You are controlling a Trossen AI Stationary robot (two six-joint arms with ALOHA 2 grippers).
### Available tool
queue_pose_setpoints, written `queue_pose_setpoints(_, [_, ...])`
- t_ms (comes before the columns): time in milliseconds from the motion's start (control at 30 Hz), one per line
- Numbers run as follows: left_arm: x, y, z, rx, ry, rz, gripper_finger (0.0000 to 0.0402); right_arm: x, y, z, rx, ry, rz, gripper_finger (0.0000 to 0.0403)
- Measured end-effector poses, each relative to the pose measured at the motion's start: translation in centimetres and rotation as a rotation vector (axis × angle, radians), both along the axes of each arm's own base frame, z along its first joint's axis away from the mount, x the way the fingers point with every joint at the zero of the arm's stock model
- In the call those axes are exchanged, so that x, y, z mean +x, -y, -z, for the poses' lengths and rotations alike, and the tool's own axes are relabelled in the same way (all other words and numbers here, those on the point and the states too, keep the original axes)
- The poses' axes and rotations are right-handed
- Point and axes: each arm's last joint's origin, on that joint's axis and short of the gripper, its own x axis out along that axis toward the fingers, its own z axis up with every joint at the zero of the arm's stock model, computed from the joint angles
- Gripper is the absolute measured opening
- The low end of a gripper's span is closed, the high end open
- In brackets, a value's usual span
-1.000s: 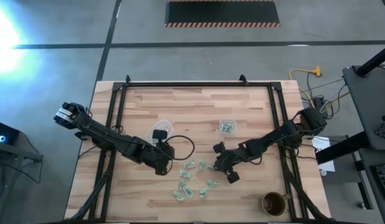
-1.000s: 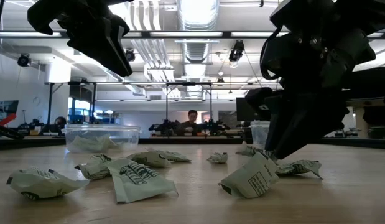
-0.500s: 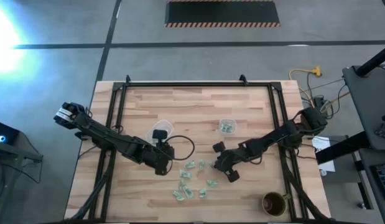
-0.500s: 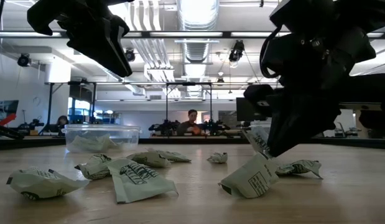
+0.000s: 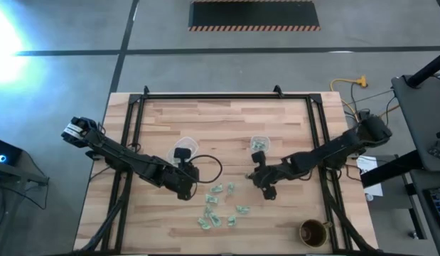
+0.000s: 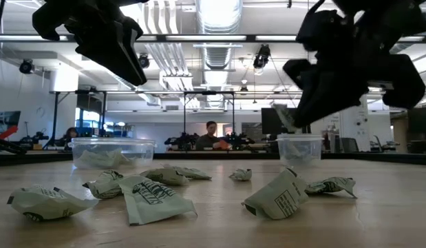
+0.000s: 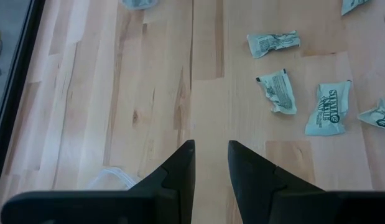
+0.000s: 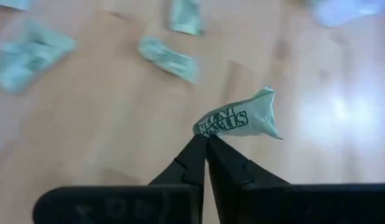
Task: Pick and place Stevia / Truvia into bins
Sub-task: Put the light green stevia packet into the right transparent container
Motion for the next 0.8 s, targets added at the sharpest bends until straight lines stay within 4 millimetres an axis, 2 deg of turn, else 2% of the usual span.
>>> queue_pose_setpoints(233, [0.0, 0.0, 0.0, 0.001, 0.003, 0.0, 0.008, -2.3, 1.8, -2.7, -0.107, 0.025, 0.204, 0.0009])
queue_pose_setpoints(367, [0.1, 0.0, -0.1, 0.002, 0.01, 0.005, 0.008, -3.0, 3.0, -3.3, -0.115, 0.057, 0.273, 0.0009])
queue_pose_setpoints(633, [0.2, 0.0, -0.1, 0.011, 0.017, 0.018, 0.008, -3.4, 6.6, -1.9, -0.118, -0.006, 0.408, 0.0009])
queue_pose_setpoints(800, [0.2, 0.0, -0.1, 0.011, 0.02, 0.018, 0.008, -3.6, 8.1, -1.0, -0.091, -0.048, 0.448, 0.0009])
